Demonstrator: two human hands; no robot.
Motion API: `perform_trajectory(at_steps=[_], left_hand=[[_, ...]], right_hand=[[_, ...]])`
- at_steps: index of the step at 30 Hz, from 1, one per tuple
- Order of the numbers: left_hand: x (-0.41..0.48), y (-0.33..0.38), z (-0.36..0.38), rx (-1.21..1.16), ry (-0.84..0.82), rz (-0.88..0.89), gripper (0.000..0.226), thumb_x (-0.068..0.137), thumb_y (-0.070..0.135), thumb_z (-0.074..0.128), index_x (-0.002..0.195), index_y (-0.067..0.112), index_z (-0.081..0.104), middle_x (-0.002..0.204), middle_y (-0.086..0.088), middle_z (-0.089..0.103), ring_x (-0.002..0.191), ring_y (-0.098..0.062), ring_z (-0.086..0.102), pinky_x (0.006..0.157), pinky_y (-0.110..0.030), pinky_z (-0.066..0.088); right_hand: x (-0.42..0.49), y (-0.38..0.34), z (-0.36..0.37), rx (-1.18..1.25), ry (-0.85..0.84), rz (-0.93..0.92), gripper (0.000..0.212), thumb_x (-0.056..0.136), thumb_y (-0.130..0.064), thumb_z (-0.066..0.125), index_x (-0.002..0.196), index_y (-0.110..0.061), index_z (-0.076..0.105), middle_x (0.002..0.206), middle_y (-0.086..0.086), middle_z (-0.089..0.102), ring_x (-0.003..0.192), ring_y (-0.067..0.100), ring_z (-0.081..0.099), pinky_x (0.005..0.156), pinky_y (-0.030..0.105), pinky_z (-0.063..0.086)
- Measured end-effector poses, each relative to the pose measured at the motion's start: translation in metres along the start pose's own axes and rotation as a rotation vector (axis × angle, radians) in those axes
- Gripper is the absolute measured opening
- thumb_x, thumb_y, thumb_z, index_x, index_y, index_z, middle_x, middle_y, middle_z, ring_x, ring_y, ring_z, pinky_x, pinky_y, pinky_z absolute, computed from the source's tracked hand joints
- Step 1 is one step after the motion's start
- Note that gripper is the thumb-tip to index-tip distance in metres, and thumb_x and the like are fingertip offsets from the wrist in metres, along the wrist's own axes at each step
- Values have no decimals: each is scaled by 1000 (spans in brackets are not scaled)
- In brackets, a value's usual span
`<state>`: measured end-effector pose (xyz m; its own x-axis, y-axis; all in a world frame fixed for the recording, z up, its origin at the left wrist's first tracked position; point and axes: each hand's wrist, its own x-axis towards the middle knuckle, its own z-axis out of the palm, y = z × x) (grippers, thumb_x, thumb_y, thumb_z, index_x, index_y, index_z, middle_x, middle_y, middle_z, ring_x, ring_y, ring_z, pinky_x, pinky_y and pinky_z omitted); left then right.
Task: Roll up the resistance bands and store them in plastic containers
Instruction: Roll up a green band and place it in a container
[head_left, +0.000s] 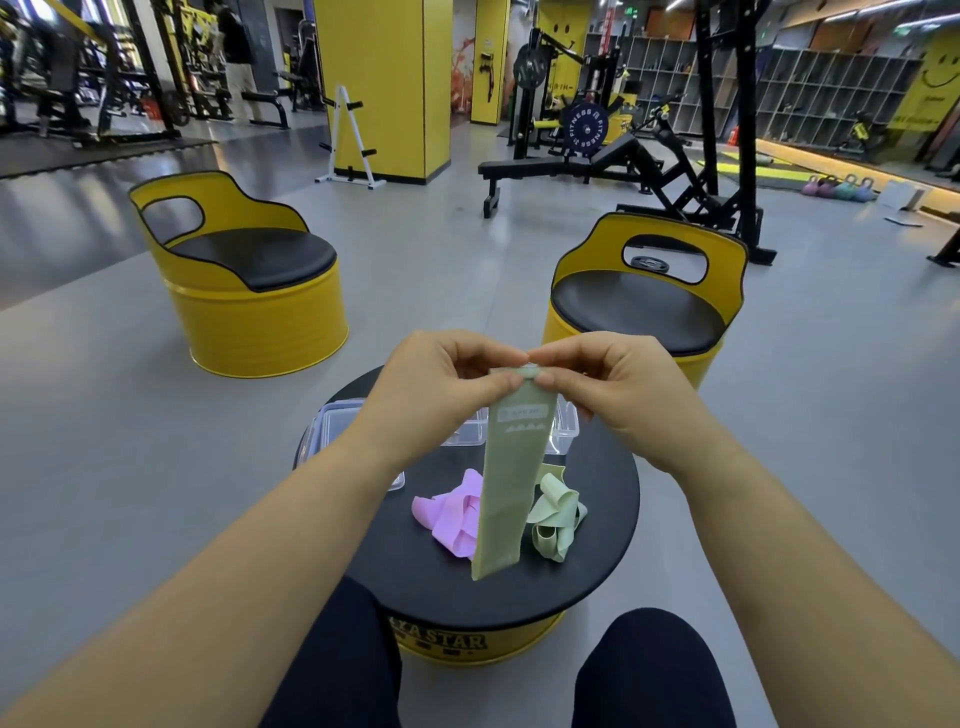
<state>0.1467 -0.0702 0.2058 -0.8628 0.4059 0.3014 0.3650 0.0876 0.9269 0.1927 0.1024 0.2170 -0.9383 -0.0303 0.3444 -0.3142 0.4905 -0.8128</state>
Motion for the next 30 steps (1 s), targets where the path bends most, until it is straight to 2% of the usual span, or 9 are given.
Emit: perform_trajectory(at_steps=[5,9,11,13,20,24,28,30], left_hand=[[0,2,1,105,72,87,19,80,7,72,81,26,69,82,4,72,79,-16,68,80,-30,55],[-1,4,2,179,120,152,24,80,9,71,77,32,65,73,15,67,67,3,58,71,-14,49],[-1,5,3,217,132,173,28,81,9,70,76,36,64,73,18,65,69,4,58,72,-13,49],[-1,5,3,239,133,187,30,81,9,70,77,38,64,75,19,66,74,1,60,74,-14,50],[2,-1,4,93,118,77,21,80,6,70,79,27,69,80,3,71,80,-18,67,79,-30,55],[3,-4,4,-49,82,-26,14,79,7,72,79,21,70,80,-9,71,76,-18,64,78,-37,54],[2,-4,3,-69,33,-89,8,81,11,71,82,20,70,82,-20,69,73,-27,67,71,-37,57],[2,-4,2,-81,33,-82,12,83,8,68,81,19,70,75,-16,68,69,-20,67,62,-29,56]], right_hand=[[1,-1,3,3,-8,29,13,88,-17,63,99,-15,71,56,-25,60,53,-5,51,54,12,41],[3,-2,5,65,8,43,18,87,-14,64,102,-6,70,51,-24,59,51,-5,53,55,8,39],[4,-2,6,87,28,45,16,87,-15,64,99,-7,71,51,-21,59,48,0,47,53,14,37],[5,-1,6,95,47,47,15,87,-13,65,99,-8,72,51,-19,59,48,0,47,52,14,38],[6,0,6,185,51,95,10,83,-7,69,88,-14,74,57,-1,58,51,9,43,54,21,41],[7,-2,7,176,57,99,11,83,-5,68,86,-14,73,56,-6,60,49,6,45,52,17,42],[6,-1,6,165,61,89,10,83,-5,68,86,-14,73,54,-11,60,50,3,46,52,15,43],[5,-1,5,152,58,81,11,82,-5,68,86,-15,73,52,-11,59,50,2,46,52,14,43]])
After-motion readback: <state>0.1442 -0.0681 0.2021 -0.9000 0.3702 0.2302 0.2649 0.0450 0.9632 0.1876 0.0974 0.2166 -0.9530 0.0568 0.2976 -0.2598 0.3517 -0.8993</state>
